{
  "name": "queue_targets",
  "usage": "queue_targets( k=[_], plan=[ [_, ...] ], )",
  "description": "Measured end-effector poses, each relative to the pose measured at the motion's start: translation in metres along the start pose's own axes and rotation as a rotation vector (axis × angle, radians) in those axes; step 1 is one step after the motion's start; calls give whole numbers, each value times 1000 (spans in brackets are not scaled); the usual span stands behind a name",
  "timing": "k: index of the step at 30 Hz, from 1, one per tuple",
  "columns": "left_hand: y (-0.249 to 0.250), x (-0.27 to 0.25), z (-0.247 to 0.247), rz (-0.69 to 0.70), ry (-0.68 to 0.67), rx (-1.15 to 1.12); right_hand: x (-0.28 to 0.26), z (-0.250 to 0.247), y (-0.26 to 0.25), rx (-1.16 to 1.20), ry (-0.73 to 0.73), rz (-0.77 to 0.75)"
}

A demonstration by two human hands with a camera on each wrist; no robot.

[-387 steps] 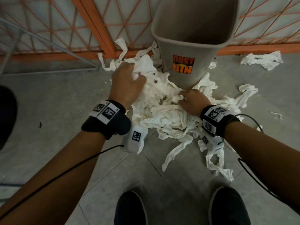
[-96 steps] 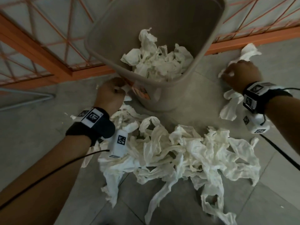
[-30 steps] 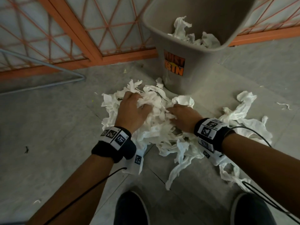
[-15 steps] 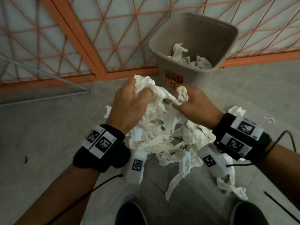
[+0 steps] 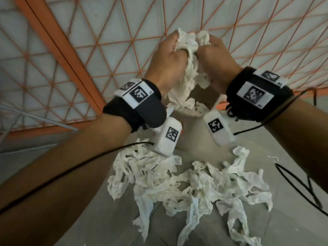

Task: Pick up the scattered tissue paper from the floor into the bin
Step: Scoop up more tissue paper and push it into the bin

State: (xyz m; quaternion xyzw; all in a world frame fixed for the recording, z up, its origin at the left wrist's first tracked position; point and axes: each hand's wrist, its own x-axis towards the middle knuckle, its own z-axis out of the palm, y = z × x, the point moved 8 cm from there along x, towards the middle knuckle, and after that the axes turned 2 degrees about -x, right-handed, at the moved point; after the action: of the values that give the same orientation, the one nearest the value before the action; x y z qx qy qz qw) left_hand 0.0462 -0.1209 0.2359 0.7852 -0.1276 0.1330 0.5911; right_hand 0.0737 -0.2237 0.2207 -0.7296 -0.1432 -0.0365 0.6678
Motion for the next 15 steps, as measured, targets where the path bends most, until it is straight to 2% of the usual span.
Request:
queue_targets(
  k=[4,5,7,8,11,13,15],
  plan=[
    [3,20,11,-47,-16,-139,20,-9,-3,-94,26,102],
    [2,25,14,-59,-8,-155,26,-16,-6,-112,61,84],
    [-12,37,22,-105,7,-143,29,-28,6,-2,94,143],
    [-26,41,26,-154,16,-89,28,-31,18,5,93,189],
    [-65,39,39,-257,-50,228,32,-27,74,-282,-53,295],
    [-86,34,52,-217,-201,486,33,-23,100,-440,-182,289],
    [-92,21,65,-164,-445,723,22,-16,111,-756,-393,266]
  ],
)
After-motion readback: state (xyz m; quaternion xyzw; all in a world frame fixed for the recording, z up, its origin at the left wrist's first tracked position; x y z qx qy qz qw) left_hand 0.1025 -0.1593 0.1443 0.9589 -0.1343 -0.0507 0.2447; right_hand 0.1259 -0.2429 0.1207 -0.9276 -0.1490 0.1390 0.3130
